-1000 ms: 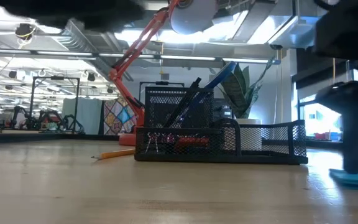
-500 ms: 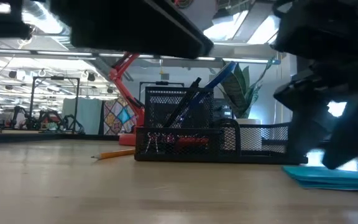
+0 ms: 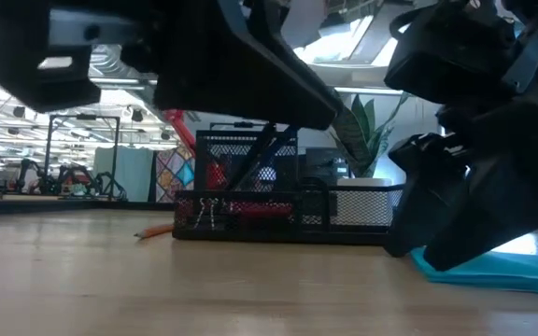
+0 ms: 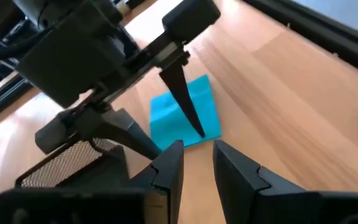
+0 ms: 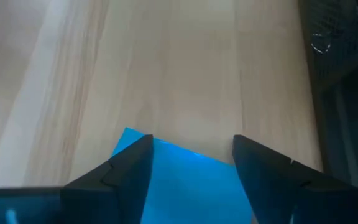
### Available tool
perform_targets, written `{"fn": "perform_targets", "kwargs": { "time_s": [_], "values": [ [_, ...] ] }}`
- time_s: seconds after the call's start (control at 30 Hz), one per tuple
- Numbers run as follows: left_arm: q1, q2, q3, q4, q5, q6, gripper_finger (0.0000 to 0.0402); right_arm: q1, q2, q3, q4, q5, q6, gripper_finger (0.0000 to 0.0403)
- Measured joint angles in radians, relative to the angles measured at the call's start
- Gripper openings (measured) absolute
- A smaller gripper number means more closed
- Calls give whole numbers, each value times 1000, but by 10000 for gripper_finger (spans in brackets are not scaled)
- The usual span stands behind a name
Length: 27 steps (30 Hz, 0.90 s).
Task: Pick and place office supplies into organizer
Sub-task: Put the sticky notes into the black desk organizer
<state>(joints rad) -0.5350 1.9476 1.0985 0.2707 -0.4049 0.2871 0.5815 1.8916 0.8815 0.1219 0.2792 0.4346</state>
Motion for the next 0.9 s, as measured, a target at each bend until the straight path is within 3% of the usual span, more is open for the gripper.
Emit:
{"fn": "perform_targets", "kwargs": {
  "time_s": [0.23,0.5,0.73,0.9],
  "values": [
    [20,0,0,69,87,14,81,12,-12,78,-107,-18,-53,225],
    [58,0,0,101,94,48,76,11,-13,191,-255,-6,-126,225],
    [61,70,14,169,132,67,74,53,-14,327,-587,-1,-24,225],
    [62,163,117,138,132,67,75,114,-16,379,-737,-1,71,225]
  ]
}}
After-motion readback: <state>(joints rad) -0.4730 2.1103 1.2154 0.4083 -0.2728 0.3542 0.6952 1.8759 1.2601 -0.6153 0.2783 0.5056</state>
